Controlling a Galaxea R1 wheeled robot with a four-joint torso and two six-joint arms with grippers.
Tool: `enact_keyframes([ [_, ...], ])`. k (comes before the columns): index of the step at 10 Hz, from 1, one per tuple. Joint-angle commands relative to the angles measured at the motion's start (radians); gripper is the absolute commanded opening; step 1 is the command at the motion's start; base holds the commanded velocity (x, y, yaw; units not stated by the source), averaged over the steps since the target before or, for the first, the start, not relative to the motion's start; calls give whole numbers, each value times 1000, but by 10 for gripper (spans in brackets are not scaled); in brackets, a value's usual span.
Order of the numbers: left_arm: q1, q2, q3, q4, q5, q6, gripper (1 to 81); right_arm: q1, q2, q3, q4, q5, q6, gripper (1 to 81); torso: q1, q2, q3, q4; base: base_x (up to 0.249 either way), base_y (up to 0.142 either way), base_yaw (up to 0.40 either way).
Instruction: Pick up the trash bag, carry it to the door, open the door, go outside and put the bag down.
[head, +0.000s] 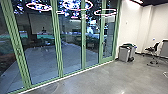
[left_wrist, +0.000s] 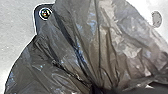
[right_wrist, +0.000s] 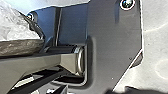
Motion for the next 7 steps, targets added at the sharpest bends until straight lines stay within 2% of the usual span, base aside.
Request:
enact_keyframes([
  [1, -60, 0, 1, -5, 81, 8, 10, 55, -2, 1, -8, -59, -3, 811, 0, 0, 0, 0, 136, -75, 0],
  [7, -60, 1, 1, -5, 80, 8, 10, 53, -2, 1, -8, -59, -3, 811, 0, 0, 0, 0, 137, -80, 0],
])
